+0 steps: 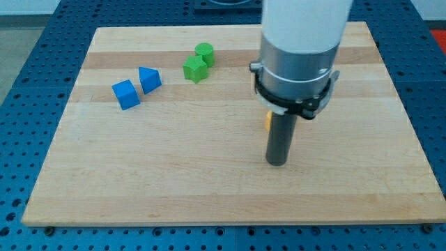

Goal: Place the hexagon left to the red circle

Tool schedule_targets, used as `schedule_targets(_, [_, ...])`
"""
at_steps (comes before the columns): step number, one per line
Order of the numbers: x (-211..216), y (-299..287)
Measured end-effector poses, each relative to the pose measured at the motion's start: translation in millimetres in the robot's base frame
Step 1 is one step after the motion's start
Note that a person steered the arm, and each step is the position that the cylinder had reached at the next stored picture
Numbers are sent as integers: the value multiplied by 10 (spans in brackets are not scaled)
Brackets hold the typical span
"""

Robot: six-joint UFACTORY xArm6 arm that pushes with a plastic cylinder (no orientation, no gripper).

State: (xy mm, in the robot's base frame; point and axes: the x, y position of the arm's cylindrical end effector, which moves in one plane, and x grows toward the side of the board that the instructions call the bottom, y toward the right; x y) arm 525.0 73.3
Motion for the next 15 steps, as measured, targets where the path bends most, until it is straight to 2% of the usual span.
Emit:
schedule_targets(1, [-275, 134])
schedule_targets(3, [-332, 134])
schedule_targets(5, [-589, 110])
schedule_targets(8, [-634, -317])
schedule_targets(13, [-1270, -323])
schedule_targets(15, [-1250, -295])
